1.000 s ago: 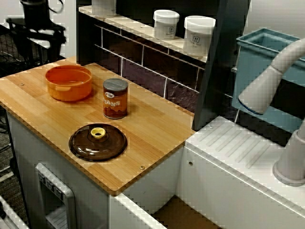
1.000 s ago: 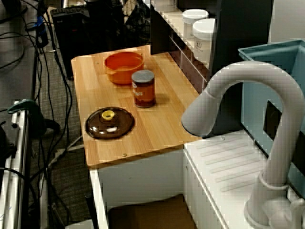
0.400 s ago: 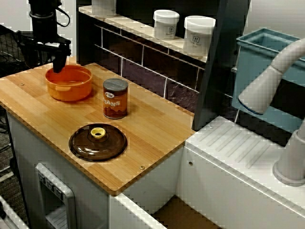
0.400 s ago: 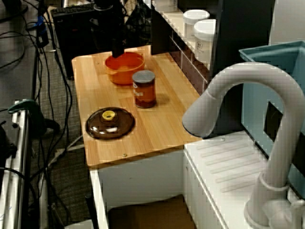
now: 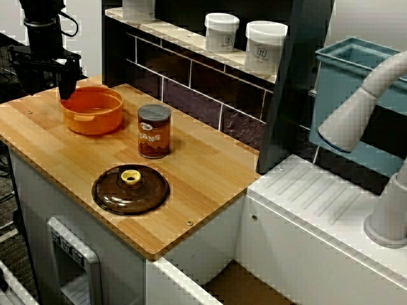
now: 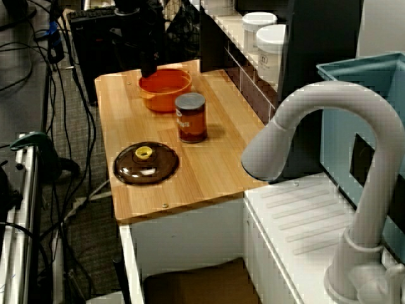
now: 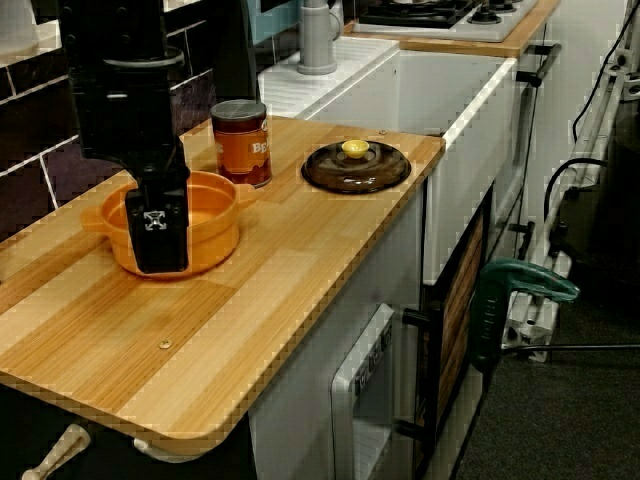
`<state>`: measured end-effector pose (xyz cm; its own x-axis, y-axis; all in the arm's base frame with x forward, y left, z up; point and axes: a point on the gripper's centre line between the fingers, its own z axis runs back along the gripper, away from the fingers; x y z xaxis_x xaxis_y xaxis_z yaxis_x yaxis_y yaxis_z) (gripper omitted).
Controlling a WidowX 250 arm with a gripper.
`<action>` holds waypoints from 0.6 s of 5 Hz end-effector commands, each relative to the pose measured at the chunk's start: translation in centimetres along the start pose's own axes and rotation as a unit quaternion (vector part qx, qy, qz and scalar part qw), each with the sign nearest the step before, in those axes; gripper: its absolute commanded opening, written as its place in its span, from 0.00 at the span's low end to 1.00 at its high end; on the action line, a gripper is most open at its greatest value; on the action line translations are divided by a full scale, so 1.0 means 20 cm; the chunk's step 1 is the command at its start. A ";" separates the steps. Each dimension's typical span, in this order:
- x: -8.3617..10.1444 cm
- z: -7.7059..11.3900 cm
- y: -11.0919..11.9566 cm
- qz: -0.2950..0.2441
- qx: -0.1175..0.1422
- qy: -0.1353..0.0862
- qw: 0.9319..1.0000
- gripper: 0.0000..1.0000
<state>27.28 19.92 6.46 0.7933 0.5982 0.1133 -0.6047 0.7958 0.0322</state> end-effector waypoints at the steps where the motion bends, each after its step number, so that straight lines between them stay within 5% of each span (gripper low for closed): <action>1: 0.04 -0.01 0.02 0.031 0.011 -0.019 0.999 1.00; 3: 0.05 -0.07 -0.01 0.044 0.020 -0.021 0.999 1.00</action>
<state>28.43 19.90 3.82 0.7424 0.6614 0.1073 -0.6690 0.7404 0.0650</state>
